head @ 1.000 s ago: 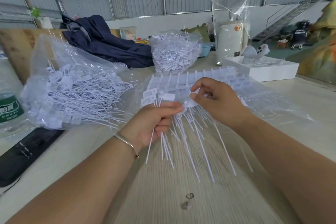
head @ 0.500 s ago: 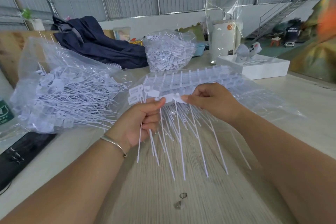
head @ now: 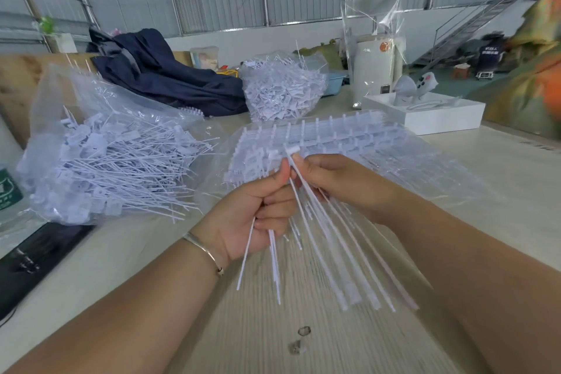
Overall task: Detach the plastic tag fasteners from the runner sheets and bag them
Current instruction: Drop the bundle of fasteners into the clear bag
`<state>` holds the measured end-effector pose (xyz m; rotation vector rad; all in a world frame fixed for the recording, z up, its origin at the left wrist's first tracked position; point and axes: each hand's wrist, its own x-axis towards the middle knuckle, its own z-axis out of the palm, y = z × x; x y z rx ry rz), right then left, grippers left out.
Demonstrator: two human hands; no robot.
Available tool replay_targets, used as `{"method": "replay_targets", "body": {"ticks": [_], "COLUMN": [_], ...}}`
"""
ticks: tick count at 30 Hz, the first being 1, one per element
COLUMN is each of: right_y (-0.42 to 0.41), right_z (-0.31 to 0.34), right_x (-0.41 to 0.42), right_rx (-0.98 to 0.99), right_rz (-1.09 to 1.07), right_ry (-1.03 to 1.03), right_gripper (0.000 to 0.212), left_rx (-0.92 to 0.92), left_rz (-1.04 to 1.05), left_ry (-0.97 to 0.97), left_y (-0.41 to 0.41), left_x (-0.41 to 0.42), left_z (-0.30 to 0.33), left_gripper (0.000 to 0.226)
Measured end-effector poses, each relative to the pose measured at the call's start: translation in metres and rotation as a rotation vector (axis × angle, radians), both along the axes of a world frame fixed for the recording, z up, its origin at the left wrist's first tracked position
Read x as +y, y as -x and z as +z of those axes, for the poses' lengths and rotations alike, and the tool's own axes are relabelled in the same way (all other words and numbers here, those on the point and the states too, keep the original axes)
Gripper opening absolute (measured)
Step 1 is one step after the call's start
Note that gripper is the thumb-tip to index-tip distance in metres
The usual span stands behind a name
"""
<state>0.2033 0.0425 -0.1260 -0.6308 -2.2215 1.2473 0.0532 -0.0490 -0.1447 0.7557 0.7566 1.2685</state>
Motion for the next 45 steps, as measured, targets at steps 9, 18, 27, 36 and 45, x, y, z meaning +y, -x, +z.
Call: {"method": "replay_targets", "body": {"ticks": [9,18,27,36,45], "right_y": [0.002,-0.006,-0.008,-0.015,-0.015], "right_z": [-0.005,0.005,0.007,0.023,0.018], "right_x": [0.01,0.015,0.007,-0.002,0.004], "right_rx": [0.029,0.25,0.145,0.364,0.125], "right_rz": [-0.269,-0.372,-0.282,-0.045,-0.221], "right_ry": [-0.313,-0.279,-0.292,-0.096,-0.232], "right_gripper": [0.054,0.032,0.007,0.009,0.021], "left_rx": [0.136,0.325,0.034,0.174,0.317], "left_rz": [0.221,0.438,0.403,0.432,0.381], "left_ry": [0.007,0.164,0.126,0.045,-0.052], "left_y": [0.004,0.011,0.004,0.004,0.003], "left_x": [0.005,0.007,0.007,0.011,0.004], "left_z": [0.002,-0.002,0.003,0.002,0.003], "left_gripper": [0.017,0.024,0.027,0.027,0.025]}}
